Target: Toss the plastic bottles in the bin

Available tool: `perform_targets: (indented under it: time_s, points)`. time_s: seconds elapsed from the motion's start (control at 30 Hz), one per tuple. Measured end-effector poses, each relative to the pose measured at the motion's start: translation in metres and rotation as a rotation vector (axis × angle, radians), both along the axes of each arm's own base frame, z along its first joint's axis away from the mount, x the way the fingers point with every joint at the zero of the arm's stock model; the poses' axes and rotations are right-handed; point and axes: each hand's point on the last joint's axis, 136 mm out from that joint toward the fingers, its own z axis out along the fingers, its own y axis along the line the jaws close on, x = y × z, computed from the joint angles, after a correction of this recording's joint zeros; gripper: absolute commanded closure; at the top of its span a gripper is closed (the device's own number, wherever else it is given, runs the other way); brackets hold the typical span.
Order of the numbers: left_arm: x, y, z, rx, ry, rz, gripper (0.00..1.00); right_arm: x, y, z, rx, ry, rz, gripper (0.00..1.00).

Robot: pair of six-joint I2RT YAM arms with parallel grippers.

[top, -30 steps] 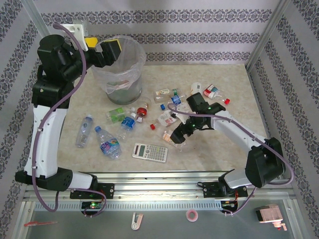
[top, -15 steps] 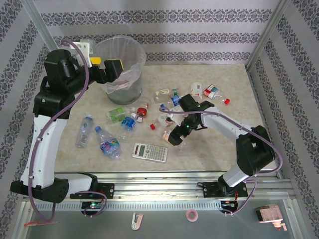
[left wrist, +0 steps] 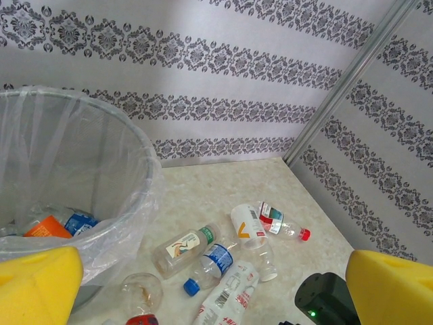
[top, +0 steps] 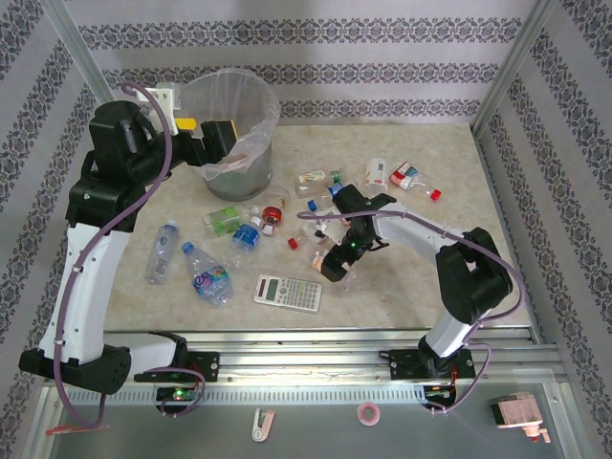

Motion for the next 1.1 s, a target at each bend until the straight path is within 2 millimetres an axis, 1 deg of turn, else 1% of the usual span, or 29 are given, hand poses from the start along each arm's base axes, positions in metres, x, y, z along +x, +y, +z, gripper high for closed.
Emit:
perform_targets:
  time_s: [0.23, 0.43, 0.57, 0.7, 0.77, 0.9, 1.1]
  points:
    - [-0.001, -0.003, -0.002, -0.006, 0.007, -0.011, 0.0, -0.002, -0.001, -0.014, -0.058, 0.009, 0.014, 0.05]
    - [0.0, -0.005, -0.003, -0.008, 0.009, -0.019, 0.0, -0.001, -0.004, -0.02, -0.094, 0.002, 0.014, 0.1]
    - [0.001, -0.005, -0.006, -0.008, 0.012, -0.022, 0.0, -0.004, -0.002, -0.027, -0.111, 0.019, 0.018, 0.13]
    - [0.001, -0.006, -0.007, -0.008, 0.014, -0.022, 0.0, -0.004, 0.0, -0.029, -0.116, 0.017, 0.019, 0.17]
    - [0.001, -0.007, -0.006, -0.009, 0.009, -0.026, 0.0, -0.003, 0.0, -0.029, -0.12, 0.012, 0.017, 0.2]
    - [0.002, -0.009, -0.003, -0.013, -0.003, -0.035, 0.0, -0.003, -0.001, -0.03, -0.13, 0.005, 0.019, 0.3]
    - [0.002, -0.009, -0.003, -0.014, -0.005, -0.036, 0.0, -0.003, -0.001, -0.03, -0.132, 0.007, 0.014, 0.42]
